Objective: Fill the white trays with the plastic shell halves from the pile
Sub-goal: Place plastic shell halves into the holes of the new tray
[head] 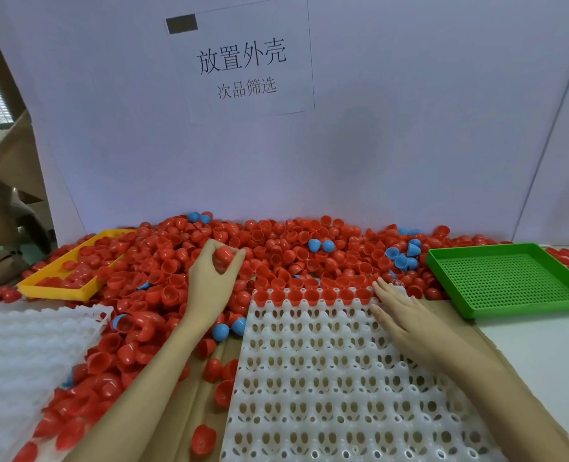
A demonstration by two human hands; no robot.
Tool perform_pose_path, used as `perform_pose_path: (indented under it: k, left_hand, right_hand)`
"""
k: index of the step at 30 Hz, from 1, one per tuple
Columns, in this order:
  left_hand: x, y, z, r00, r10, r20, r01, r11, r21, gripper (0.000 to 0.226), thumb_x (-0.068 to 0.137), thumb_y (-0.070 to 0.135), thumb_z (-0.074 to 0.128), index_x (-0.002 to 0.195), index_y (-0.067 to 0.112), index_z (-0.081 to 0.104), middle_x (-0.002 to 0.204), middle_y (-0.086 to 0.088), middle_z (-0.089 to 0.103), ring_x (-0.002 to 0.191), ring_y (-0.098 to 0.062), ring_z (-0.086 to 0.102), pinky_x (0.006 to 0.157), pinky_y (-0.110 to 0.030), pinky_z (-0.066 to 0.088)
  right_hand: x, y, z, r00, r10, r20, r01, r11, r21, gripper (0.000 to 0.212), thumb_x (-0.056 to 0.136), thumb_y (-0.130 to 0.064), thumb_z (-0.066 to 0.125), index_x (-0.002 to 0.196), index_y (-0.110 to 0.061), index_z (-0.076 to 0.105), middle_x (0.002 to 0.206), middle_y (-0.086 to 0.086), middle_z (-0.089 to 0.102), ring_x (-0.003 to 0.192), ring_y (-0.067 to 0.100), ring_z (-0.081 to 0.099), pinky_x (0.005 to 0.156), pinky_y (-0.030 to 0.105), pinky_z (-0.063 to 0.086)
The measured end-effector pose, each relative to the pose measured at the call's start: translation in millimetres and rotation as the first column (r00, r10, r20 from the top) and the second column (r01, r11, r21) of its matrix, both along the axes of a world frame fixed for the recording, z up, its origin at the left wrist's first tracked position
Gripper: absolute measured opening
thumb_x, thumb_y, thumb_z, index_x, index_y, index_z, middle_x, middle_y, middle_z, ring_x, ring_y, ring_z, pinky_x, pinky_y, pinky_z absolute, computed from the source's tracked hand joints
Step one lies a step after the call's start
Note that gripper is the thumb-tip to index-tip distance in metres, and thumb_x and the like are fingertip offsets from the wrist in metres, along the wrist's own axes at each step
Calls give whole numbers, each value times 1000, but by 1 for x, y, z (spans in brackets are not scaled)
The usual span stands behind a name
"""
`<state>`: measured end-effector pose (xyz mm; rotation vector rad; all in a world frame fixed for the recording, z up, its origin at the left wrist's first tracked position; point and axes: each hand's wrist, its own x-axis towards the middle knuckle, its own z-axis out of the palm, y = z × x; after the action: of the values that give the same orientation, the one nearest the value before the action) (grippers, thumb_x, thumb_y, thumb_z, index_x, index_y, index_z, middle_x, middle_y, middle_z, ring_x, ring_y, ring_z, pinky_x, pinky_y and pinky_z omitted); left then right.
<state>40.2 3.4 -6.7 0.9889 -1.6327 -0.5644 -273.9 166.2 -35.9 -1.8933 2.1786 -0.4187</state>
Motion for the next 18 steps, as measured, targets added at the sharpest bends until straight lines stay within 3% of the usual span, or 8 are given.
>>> perform_pose_path:
  k: [2,6,11,13,15,17,18]
  left_hand:
    - [-5,25,-3,992,-124,-25,125,992,30,12,96,25,75,94,16,67,94,10,74,90,-3,70,79,-12,53]
    - [-11,66,-11,948,-315,-41,317,932,178,12,94,32,76,100,22,74,102,6,76,98,-12,73,88,-22,57]
    - [-13,87,-8,909,-414,53,389,886,254,21,88,43,77,100,25,75,101,6,72,93,-13,71,90,-26,55]
    - [-13,90,-5,900,-434,34,411,872,265,17,91,38,76,99,23,74,96,7,71,89,-11,69,87,-23,54]
    - [-13,91,-5,883,-470,-13,453,843,290,14,95,31,74,102,19,72,91,6,71,86,-12,70,86,-23,55]
    - [-12,92,-5,864,-500,-62,493,815,305,12,97,22,74,108,18,72,97,4,73,91,-15,73,89,-27,57]
    - [-12,93,-5,857,-511,-68,506,809,298,15,97,18,75,112,19,72,103,4,74,96,-17,73,92,-29,58]
  right_hand:
    - [1,1,1,1000,1,4,-1,1000,-3,70,106,-60,21,166,-30,0,171,-13,-6,154,-1,-7,128,30,-3]
    - [4,4,6,999,11,30,-11,1000,11,71,106,-60,23,165,-30,-1,168,-15,-8,149,-3,-10,130,32,-4]
    - [9,11,13,991,20,133,-15,999,-44,83,96,-68,23,166,-34,-6,159,-22,-4,142,-3,-8,123,29,-12]
    - [10,13,15,989,24,143,-15,998,-62,81,97,-66,25,165,-36,-7,158,-23,-6,140,-2,-20,119,28,-18]
    - [12,15,18,987,32,155,-18,996,-90,77,102,-61,31,164,-37,-7,158,-24,-8,129,-14,-38,114,29,-23]
    - [15,17,23,984,55,171,-33,991,-126,77,103,-57,40,163,-41,-4,158,-26,-8,118,-25,-42,115,30,-21]
    - [18,18,25,981,71,179,-46,989,-142,79,101,-58,43,163,-43,-2,160,-26,-6,127,-22,-39,118,31,-17]
